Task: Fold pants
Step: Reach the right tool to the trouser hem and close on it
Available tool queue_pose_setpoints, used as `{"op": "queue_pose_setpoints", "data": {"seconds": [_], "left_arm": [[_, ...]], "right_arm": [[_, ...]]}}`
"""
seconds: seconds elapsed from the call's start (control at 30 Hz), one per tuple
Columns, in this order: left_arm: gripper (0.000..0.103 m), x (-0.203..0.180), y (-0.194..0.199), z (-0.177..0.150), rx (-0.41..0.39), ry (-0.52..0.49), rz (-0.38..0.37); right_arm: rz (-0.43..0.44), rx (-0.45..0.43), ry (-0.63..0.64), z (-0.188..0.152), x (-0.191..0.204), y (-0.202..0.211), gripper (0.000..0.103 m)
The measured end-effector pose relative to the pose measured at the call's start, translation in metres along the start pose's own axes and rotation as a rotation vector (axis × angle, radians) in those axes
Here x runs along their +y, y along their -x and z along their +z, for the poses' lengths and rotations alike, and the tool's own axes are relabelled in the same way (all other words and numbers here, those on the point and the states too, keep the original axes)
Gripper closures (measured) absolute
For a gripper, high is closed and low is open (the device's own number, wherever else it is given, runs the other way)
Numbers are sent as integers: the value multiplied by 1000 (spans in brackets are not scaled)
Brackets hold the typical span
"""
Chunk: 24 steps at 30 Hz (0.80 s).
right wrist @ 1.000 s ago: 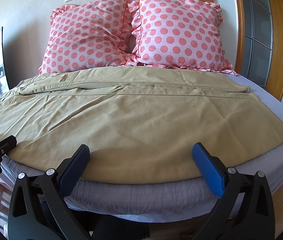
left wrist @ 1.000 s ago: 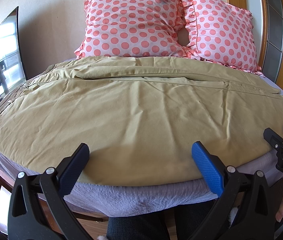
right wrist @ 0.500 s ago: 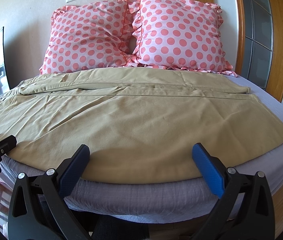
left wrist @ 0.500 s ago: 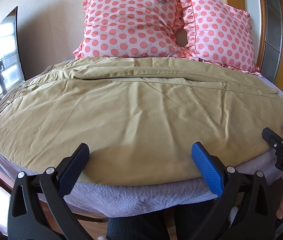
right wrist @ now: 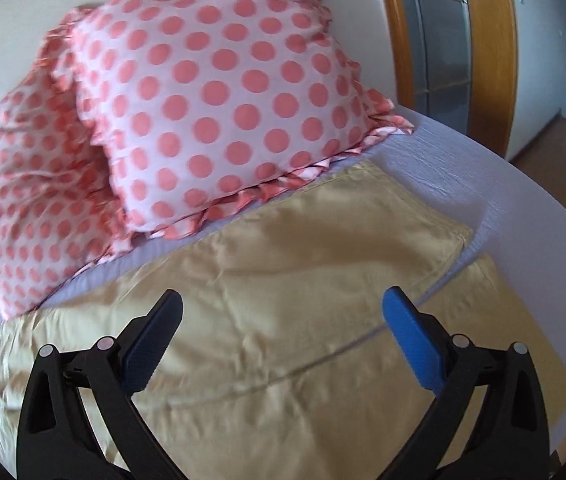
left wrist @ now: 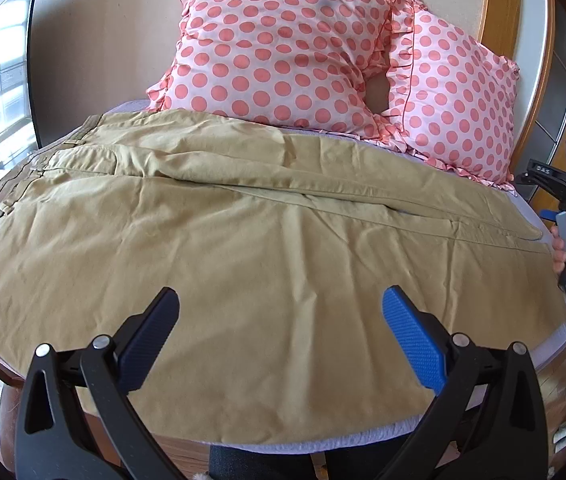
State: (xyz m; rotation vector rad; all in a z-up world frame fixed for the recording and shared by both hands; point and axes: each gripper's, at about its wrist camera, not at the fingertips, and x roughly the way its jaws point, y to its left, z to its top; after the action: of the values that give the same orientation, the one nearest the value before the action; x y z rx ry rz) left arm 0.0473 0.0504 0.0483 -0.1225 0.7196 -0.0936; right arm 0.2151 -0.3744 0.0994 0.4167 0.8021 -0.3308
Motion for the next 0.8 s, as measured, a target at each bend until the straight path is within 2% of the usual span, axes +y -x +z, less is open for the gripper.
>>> {"op": "queue_pose_setpoints", "data": {"seconds": [0.07, 0.17, 0.27, 0.33, 0.43, 0.53, 0.63, 0.67, 0.73, 0.8], "left_arm": [[2, 5, -1, 9, -10, 0, 1], [2, 11, -3, 21, -17, 10, 0], [2, 16, -7, 29, -18, 10, -6], [2, 19, -9, 33, -30, 1, 11], [2, 23, -17, 38, -29, 1, 21], [2, 25, -28, 40, -5, 17, 16], [2, 27, -35, 41, 7, 29, -31], [2, 26, -36, 41, 12, 30, -47], [2, 26, -36, 39, 15, 34, -81], [2, 27, -35, 38, 10, 39, -101]], "right_arm": [[-72, 53, -73, 26, -4, -41, 29], [-147, 109, -185, 51, -13, -93, 42], [-212, 114, -266, 64, -19, -126, 43], [-257, 99, -271, 73, -15, -141, 43], [-316, 99, -247, 82, -6, -160, 38], [-427, 90, -139, 79, 5, -173, 39], [-419, 23, -167, 68, -7, -164, 68], [-391, 6, -200, 66, -15, -159, 84], [-255, -21, -314, 61, -44, -152, 95], [-89, -14, -428, 53, -71, -144, 99]]}}
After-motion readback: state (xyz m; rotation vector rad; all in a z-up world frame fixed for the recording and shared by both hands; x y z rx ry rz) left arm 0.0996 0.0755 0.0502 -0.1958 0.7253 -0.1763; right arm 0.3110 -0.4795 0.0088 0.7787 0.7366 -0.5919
